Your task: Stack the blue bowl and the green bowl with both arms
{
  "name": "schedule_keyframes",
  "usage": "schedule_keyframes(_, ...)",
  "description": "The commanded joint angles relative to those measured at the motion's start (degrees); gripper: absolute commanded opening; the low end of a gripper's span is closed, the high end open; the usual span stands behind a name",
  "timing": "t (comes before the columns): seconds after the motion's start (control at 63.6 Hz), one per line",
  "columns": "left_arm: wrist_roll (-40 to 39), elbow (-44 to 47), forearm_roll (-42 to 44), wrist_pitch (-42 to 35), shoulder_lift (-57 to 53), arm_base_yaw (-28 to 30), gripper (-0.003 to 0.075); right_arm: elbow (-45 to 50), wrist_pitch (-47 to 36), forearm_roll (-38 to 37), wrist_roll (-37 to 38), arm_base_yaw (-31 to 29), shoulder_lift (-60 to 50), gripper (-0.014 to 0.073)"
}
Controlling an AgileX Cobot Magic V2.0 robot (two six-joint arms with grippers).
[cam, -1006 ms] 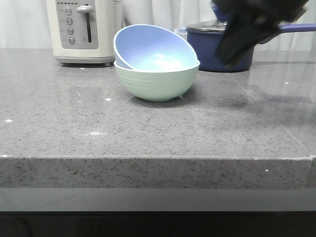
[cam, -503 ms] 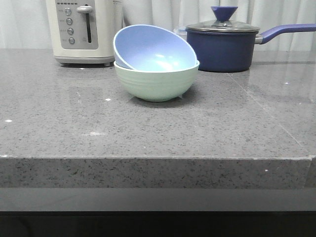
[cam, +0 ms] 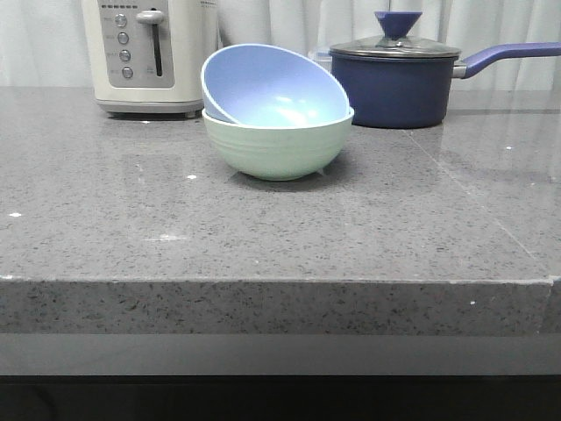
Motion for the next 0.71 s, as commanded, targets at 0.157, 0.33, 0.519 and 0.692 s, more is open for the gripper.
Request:
schedule_keyframes(0.157, -0.4, -1.6, 0.2, -4.1, 0.1, 0.1, 0.0044, -0.7, -4.3, -1.0, 0.1, -0.1, 0.0, -0.0054)
schedule_keyframes(0.33, -0.4, -1.6, 0.2, -3.8, 0.1, 0.1, -0.0020, -0.7, -4.3, -1.0, 0.1, -0.1, 0.0, -0.0054)
schedule_keyframes(0.519, -0.4, -1.6, 0.2, -3.8, 0.1, 0.1, -0.0020, -0.7, -4.3, -1.0, 0.1, -0.1, 0.0, -0.0054)
schedule_keyframes(0.692, -0.4, -1.6, 0.2, -3.8, 0.1, 0.1, -0.0020, -0.7, -4.3, -1.0, 0.1, -0.1, 0.0, -0.0054)
